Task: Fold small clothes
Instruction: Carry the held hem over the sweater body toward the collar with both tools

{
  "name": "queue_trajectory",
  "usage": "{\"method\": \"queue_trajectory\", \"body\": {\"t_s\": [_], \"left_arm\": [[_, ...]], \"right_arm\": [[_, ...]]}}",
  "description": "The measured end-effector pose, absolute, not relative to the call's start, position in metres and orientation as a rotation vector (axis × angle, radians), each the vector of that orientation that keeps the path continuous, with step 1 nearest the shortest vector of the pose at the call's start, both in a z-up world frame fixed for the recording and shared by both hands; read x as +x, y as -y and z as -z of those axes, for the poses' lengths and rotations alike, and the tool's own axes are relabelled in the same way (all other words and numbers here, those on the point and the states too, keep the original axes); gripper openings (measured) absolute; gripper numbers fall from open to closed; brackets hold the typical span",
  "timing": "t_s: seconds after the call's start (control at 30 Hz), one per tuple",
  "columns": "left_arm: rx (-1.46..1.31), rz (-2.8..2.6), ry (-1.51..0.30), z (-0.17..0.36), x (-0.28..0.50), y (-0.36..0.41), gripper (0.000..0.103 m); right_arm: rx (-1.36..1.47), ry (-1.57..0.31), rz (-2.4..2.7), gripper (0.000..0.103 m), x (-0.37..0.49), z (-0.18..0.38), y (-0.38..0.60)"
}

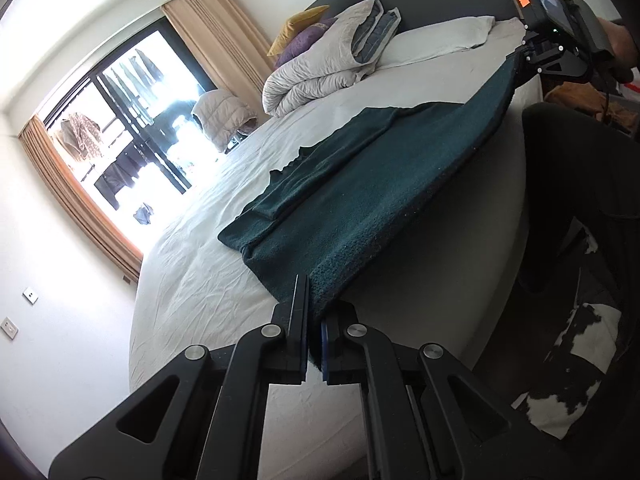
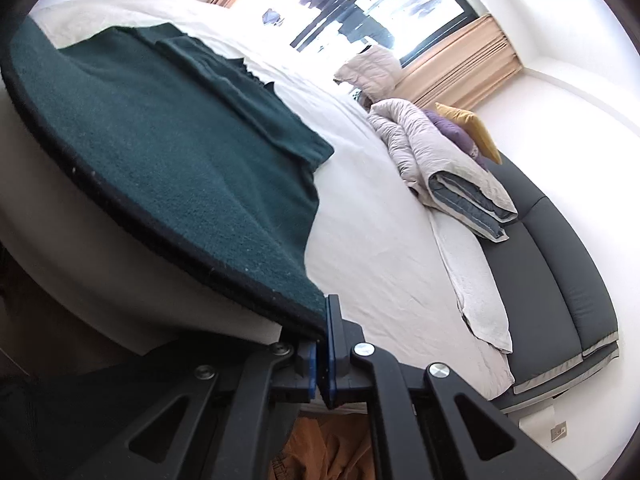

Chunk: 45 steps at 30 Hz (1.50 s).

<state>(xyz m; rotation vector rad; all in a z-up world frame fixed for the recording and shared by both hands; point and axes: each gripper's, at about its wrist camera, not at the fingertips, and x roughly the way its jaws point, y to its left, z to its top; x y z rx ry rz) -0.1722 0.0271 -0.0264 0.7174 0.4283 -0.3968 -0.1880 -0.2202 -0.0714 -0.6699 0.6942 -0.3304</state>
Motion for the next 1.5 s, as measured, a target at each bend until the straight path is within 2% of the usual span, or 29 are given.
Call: {"method": "queue_trajectory", "body": {"t_s": [0.23,0.43,0.6,0.87,1.23,1.5], "left_arm": [[0.657,0.352,-0.402,0.014,-0.17,-0.032,0.003],[0.583,0.304,-0.374,-0.012,-0.138,-0.035,0.003],[0.564,0.269,-0.381,-0.026,-0.089,-0.032,0.003],[0.526,0.251,-0.493,-0.034,0.027,-0.032,0.003],[0.457,0.222,-0.738,0.007,0.216,-0.048,0.003],[0.446,0.197,-0.849,0.055,0.284,-0.057,0.003]], "right_arm": [[-0.697,-0.618,0.341,0.003,-0.17,0.05,0.217],[-0.718,-0.568,0.349,0.003,-0.133,0.033,0.22],[-0.747,-0.566,0.317,0.003,-0.093,0.025,0.225],[-0.772,-0.607,0.245,0.003,0.0,0.016,0.239],[-0.753,-0.755,0.142,0.003,0.148,0.039,0.248],[-0.752,-0.869,0.087,0.003,0.224,0.073,0.255]]}}
